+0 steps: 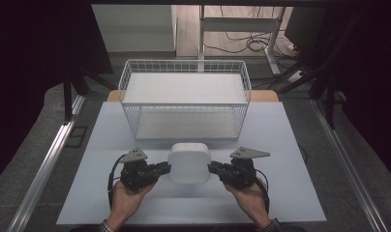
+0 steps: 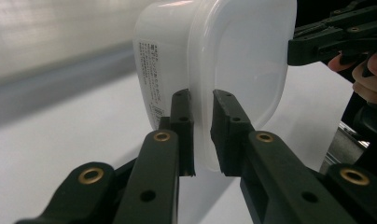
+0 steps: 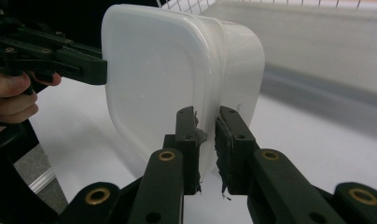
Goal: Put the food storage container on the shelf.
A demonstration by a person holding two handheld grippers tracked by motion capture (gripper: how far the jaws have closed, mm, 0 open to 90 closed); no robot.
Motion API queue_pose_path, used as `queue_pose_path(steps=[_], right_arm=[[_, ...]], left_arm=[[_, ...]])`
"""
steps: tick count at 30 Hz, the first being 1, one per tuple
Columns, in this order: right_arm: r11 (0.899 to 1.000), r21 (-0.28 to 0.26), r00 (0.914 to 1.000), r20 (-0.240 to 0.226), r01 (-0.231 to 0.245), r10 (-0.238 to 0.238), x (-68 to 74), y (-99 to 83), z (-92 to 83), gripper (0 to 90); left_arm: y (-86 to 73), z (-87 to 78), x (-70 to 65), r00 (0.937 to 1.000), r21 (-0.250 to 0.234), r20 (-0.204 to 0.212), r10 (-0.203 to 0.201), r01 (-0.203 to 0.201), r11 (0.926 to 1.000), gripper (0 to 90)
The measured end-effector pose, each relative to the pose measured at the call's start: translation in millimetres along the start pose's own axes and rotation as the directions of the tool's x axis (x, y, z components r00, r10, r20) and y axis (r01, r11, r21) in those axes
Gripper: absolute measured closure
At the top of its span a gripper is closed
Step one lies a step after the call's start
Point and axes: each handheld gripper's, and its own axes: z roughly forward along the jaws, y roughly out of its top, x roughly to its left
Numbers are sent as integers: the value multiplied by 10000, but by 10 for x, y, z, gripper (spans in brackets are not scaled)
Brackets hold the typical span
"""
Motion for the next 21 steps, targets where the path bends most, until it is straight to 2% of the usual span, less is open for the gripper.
queue_pose_path(steps=[9, 16, 21], right_arm=[[9986, -342, 9992, 18, 405, -405, -29, 353, -37, 791], [9968, -578, 9981, -242, 554, -569, -102, 581, -34, 792], [9946, -751, 9972, -121, 720, -731, -111, 739, -37, 793]], left_arm=[[302, -89, 69, 9999, -445, 9, 125, -124, 9989, 797], [495, -126, 124, 9999, -658, -59, 154, -157, 9977, 797], [649, -154, 163, 9997, -771, -125, 227, -236, 9967, 798]])
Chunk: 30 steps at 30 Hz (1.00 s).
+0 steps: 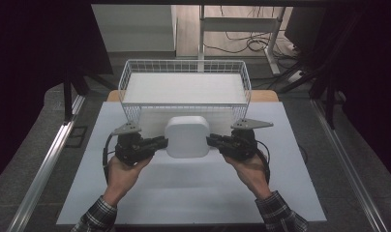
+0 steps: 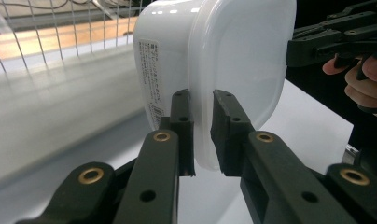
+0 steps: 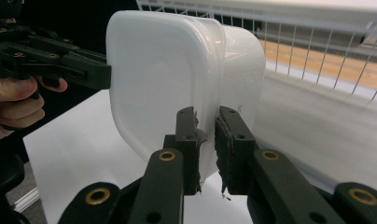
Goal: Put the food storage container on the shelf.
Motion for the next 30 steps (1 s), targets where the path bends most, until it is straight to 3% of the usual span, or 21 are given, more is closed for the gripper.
queue_pose_path(steps=[22, 30], right_arm=[[9969, -716, 9993, 237, 316, -299, -182, 807, 27, 792], [9969, -769, 9993, 358, 136, -109, -295, 1066, 83, 791]], left_arm=[[782, -70, 177, 9994, -480, -229, 242, -252, 9985, 796], [1081, -16, 332, 9998, -527, -151, 117, -125, 9985, 796]])
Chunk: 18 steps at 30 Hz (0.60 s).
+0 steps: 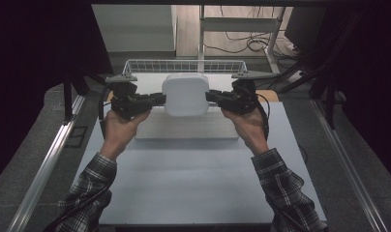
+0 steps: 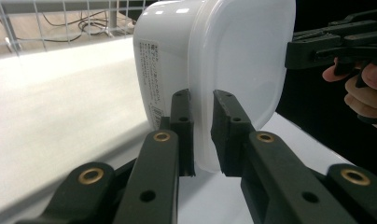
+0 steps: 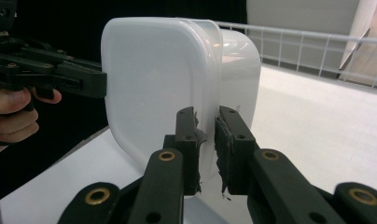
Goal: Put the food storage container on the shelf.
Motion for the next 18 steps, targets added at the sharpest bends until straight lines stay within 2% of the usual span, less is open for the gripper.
queue_pose_path(steps=[9, 15, 18], right_arm=[[9996, 59, 9995, 184, -273, 271, -146, 178, 124, 789], [9979, 308, 9983, 168, -570, 565, -208, 221, 214, 782], [9972, 393, 9978, 222, -638, 630, -218, 230, 238, 779]], left_arm=[[185, 112, 147, 9997, 86, -62, -227, 228, 9997, 793], [224, 161, 208, 9986, 255, -202, -481, 486, 9985, 785], [231, 182, 217, 9985, 282, -282, -472, 480, 9984, 778]])
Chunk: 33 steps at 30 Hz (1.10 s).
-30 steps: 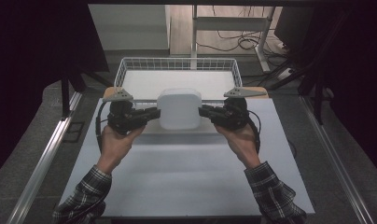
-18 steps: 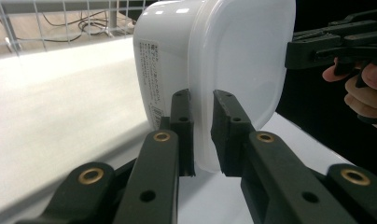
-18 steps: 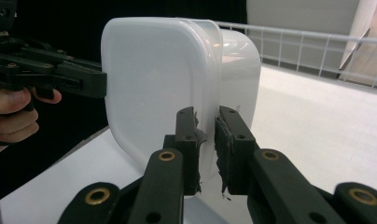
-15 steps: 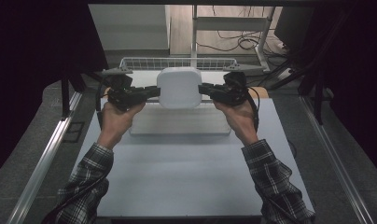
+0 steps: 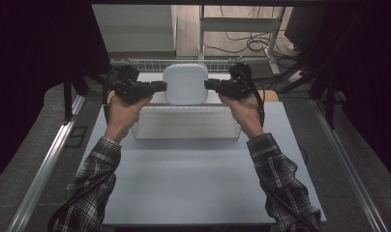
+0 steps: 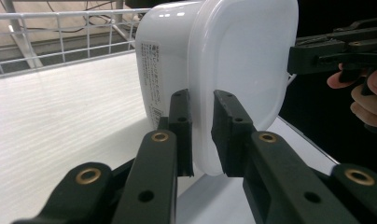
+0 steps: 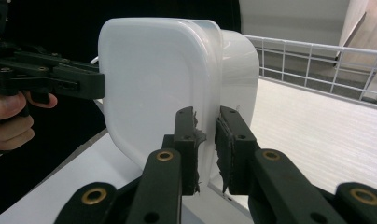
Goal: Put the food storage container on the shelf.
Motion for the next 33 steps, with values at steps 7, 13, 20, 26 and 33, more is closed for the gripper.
queue_pose_path(steps=[7, 13, 20, 26, 33], right_arm=[[9998, 153, 9999, 150, -82, 80, -8, 35, 45, 753], [9997, 167, 9996, 225, -186, 182, -24, 51, 73, 703], [9994, 318, 9990, 419, -136, 123, -36, 87, 120, 661], [9992, 377, 9979, 649, -103, 78, -41, 118, 194, 599], [9991, 410, 9966, 823, -123, 88, -89, 147, 254, 533]], left_arm=[[38, 47, 20, 9999, -36, 2, -171, 171, 9998, 729], [70, 65, -11, 9999, -71, -12, -103, 103, 9999, 659], [89, 108, -10, 9999, -44, -107, -28, 28, 10000, 618], [103, 187, 22, 9994, 227, -352, 4, 4, 9997, 601], [126, 244, 36, 9992, 365, -352, -166, 178, 9992, 570]])
